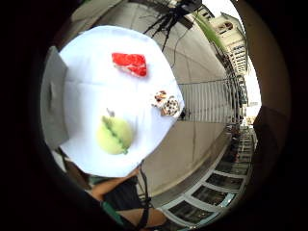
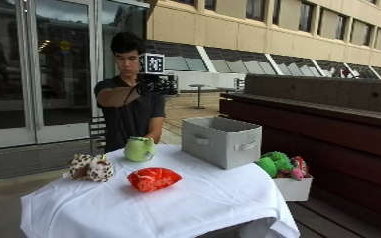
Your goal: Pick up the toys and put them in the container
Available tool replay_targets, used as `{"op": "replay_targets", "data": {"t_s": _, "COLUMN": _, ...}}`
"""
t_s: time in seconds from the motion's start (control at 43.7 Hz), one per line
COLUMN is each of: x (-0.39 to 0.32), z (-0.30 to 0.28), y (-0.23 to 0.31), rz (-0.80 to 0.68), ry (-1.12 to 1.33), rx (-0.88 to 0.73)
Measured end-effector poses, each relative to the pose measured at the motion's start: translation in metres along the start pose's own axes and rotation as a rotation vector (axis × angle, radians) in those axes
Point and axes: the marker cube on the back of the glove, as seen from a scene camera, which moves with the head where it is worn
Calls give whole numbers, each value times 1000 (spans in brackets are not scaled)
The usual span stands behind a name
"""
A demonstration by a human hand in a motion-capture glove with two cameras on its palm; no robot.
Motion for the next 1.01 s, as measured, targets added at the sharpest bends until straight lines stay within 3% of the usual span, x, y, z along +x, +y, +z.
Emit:
{"op": "replay_targets", "data": {"t_s": 0.069, "x": 17, "z": 2, "y": -1, "rz": -194, "ry": -4, "rx": 70}}
{"op": "replay_targets", "data": {"t_s": 0.229, "x": 41, "z": 10, "y": 10, "rz": -243, "ry": -21, "rx": 88}}
{"op": "replay_targets", "data": {"t_s": 0.366, "x": 57, "z": 38, "y": 17, "rz": -241, "ry": -22, "rx": 81}}
{"op": "replay_targets", "data": {"t_s": 0.48, "x": 59, "z": 68, "y": 20, "rz": -72, "ry": -20, "rx": 64}}
{"op": "replay_targets", "data": {"t_s": 0.549, "x": 61, "z": 92, "y": 26, "rz": -50, "ry": -24, "rx": 48}}
{"op": "replay_targets", "data": {"t_s": 0.663, "x": 70, "z": 130, "y": 38, "rz": -199, "ry": -21, "rx": 13}}
{"op": "replay_targets", "data": {"t_s": 0.778, "x": 70, "z": 162, "y": 33, "rz": -99, "ry": -21, "rx": 53}}
{"op": "replay_targets", "data": {"t_s": 0.869, "x": 75, "z": 181, "y": 44, "rz": -179, "ry": -15, "rx": -31}}
{"op": "replay_targets", "data": {"t_s": 0.915, "x": 76, "z": 191, "y": 41, "rz": -140, "ry": -20, "rx": -11}}
{"op": "replay_targets", "data": {"t_s": 1.006, "x": 68, "z": 214, "y": 17, "rz": 193, "ry": -45, "rx": 244}}
